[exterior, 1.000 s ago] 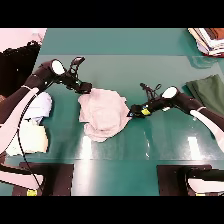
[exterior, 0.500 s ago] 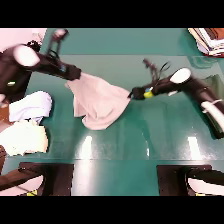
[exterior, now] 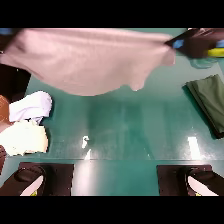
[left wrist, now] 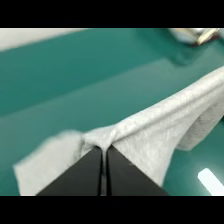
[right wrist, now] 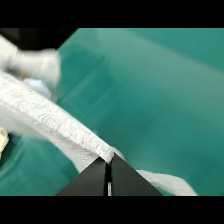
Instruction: Fold the shirts.
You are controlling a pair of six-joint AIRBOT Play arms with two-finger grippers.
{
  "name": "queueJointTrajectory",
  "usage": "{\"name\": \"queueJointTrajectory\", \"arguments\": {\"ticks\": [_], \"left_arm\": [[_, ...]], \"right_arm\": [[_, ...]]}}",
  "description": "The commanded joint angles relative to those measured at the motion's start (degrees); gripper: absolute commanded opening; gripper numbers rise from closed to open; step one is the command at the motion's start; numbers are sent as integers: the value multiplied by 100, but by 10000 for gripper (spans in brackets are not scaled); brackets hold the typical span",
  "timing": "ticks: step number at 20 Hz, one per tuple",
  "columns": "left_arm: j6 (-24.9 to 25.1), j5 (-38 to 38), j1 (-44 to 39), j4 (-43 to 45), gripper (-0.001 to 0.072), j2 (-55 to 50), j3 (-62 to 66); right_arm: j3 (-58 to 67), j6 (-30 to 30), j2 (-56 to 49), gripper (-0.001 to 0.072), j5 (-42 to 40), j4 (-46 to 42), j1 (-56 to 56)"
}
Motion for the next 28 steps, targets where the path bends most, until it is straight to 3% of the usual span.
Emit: {"name": "queueJointTrajectory", "arguments": {"ticks": [1,6,10,12,16,22,23,24,25,28], "left_arm": [[-76,-210,7,-372,21,293,350],[-76,-1311,4,-417,22,-527,-11],[-35,-1801,-81,-546,22,-1423,-1322],[125,-1613,-326,-546,22,-1792,-2258],[378,-457,-811,-551,22,-2330,-3692],[380,-72,-885,-763,26,-2544,-3976],[393,7,-885,-844,142,-2544,-3974],[378,44,-885,-894,369,-2544,-3950],[380,37,-885,-892,486,-2544,-3880],[415,-35,-728,-664,490,-2544,-3355]], "right_arm": [[826,352,315,12,415,-455,-295],[1482,866,-586,12,1021,-448,-481],[1067,1093,-1878,12,1882,-446,-463],[533,997,-2411,12,2009,-450,-374],[-404,691,-2975,11,1637,-455,-44],[-1117,654,-2876,11,1088,-459,17],[-1115,654,-2879,11,1088,-457,17],[-1113,656,-2876,12,1088,-452,17],[-1113,656,-2879,11,1086,-452,17],[-1113,654,-2879,11,1095,-450,17]]}}
